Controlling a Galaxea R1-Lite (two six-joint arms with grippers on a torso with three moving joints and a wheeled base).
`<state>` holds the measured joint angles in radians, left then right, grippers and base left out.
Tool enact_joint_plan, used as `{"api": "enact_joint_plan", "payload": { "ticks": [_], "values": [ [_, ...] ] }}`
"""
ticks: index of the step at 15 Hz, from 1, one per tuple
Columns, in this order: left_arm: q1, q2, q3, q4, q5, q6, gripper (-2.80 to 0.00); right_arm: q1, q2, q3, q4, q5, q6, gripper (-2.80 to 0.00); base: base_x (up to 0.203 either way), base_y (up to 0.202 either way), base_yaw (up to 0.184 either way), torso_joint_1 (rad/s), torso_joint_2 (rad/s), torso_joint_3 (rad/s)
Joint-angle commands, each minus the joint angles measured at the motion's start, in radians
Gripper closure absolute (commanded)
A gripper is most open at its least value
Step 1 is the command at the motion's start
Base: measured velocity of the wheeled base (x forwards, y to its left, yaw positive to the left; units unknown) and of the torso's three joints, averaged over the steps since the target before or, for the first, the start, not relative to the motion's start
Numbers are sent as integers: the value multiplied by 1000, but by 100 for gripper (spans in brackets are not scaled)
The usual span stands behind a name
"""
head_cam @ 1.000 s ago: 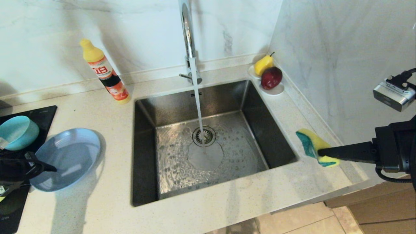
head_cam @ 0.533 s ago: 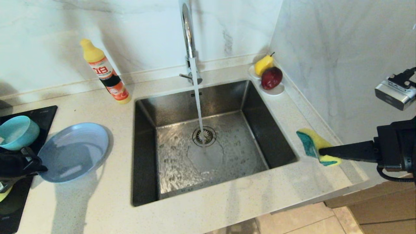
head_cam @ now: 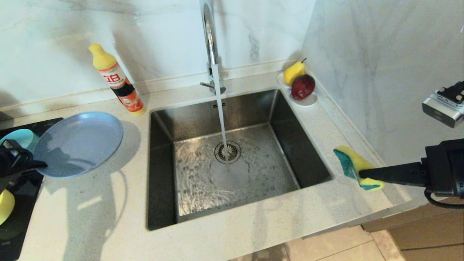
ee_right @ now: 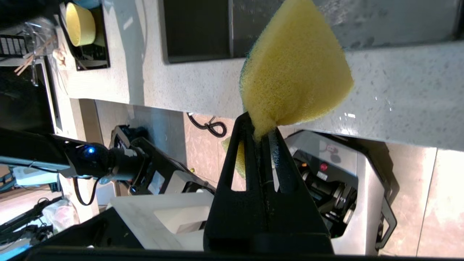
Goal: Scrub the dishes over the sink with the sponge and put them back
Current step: Wash the plate
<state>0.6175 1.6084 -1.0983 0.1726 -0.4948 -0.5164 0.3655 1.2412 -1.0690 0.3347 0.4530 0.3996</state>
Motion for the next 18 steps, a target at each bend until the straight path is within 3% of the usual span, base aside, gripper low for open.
{"api": "enact_joint_plan", "payload": {
  "ticks": [1, 4, 5, 7, 9, 11, 14, 16, 18],
  "values": [
    [-69, -109, -6, 1, -25, -38, 0, 1, -21, 17, 4, 3, 4, 0, 0, 0, 0, 0, 0, 0],
    [-230, -137, -9, 0, -6, -95, 0, 0, -31, 9, 4, 1, 7, 0, 0, 0, 0, 0, 0, 0],
    [-301, -130, -11, -4, 41, -101, 0, 0, -34, 12, 3, 1, 7, 0, 0, 0, 0, 0, 0, 0],
    [-474, -82, -16, -22, 218, -119, 0, -1, -33, 26, -4, 1, 10, 0, 0, 0, 0, 0, 0, 0],
    [-635, -15, -23, -77, 368, -176, 0, -10, -32, 38, -8, 3, 8, 0, 0, 0, 0, 0, 0, 0],
    [-764, 46, -35, -132, 447, -216, 0, -12, -32, 40, -9, 3, 7, 0, 0, 0, 0, 0, 0, 0],
    [-894, 160, -71, -168, 529, -299, 0, -13, -37, 41, -9, 6, 8, 0, 0, 0, 0, 0, 0, 0],
    [-960, 248, -119, -198, 654, -322, 0, -13, -33, 49, -9, 6, 7, 0, 0, 0, 0, 0, 0, 0],
    [-995, 298, -177, -209, 709, -328, 0, -13, -31, 61, -15, 6, 7, 0, 0, 0, 0, 0, 0, 0]
  ]
}}
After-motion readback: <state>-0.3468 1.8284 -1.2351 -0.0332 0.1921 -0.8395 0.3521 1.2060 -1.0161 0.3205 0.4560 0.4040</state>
